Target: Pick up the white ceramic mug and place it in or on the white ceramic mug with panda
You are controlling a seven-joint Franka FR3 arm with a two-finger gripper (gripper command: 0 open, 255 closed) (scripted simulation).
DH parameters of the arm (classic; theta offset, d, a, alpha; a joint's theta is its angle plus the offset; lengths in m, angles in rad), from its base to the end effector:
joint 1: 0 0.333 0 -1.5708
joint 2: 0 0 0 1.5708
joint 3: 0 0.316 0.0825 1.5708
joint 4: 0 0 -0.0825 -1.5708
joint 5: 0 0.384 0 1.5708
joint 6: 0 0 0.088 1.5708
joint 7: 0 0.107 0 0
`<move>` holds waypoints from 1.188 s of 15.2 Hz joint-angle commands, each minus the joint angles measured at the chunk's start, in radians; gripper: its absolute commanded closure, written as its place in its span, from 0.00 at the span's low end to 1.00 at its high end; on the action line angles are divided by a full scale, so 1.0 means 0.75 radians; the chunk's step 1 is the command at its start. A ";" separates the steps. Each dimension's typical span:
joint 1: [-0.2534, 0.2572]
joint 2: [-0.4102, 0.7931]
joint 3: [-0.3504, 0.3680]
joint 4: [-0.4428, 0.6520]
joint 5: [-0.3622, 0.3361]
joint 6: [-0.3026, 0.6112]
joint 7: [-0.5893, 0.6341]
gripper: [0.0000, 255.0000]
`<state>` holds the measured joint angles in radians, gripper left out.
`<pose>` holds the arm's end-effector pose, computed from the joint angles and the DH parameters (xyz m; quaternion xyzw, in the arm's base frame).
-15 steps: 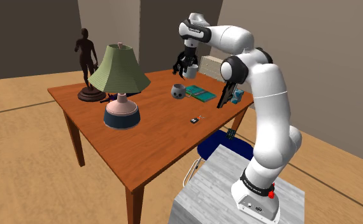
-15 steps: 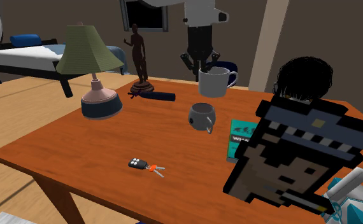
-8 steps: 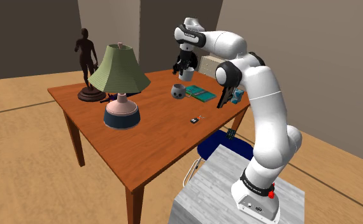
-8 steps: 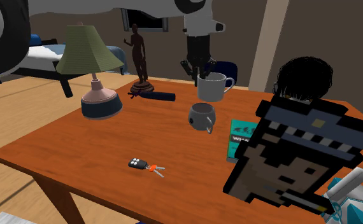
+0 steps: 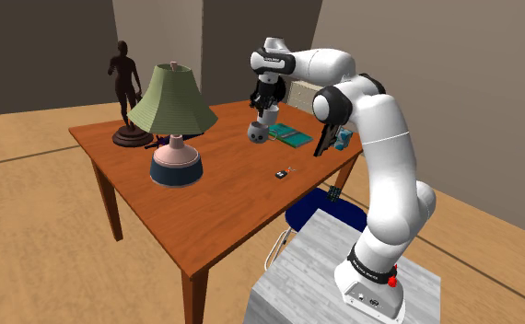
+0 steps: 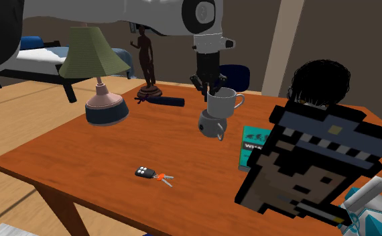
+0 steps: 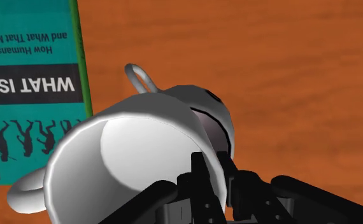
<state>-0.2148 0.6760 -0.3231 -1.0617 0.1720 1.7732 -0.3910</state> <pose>0.6809 -0.3009 0.4566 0.9981 -0.0512 0.0226 0.0271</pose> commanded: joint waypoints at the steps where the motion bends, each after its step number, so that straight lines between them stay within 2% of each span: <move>1: 0.006 -0.004 0.000 -0.043 0.000 0.039 -0.002 1.00; 9: 0.008 -0.005 0.000 -0.064 0.000 0.059 -0.003 1.00; 10: 0.009 -0.007 0.000 -0.068 0.000 0.061 -0.003 0.00; 15: 0.008 -0.005 0.000 -0.064 0.000 0.059 -0.003 0.00; 18: -0.006 -0.004 -0.001 0.074 -0.002 -0.076 0.005 0.00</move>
<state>-0.2161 0.6710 -0.3239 -1.0356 0.1706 1.7449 -0.3883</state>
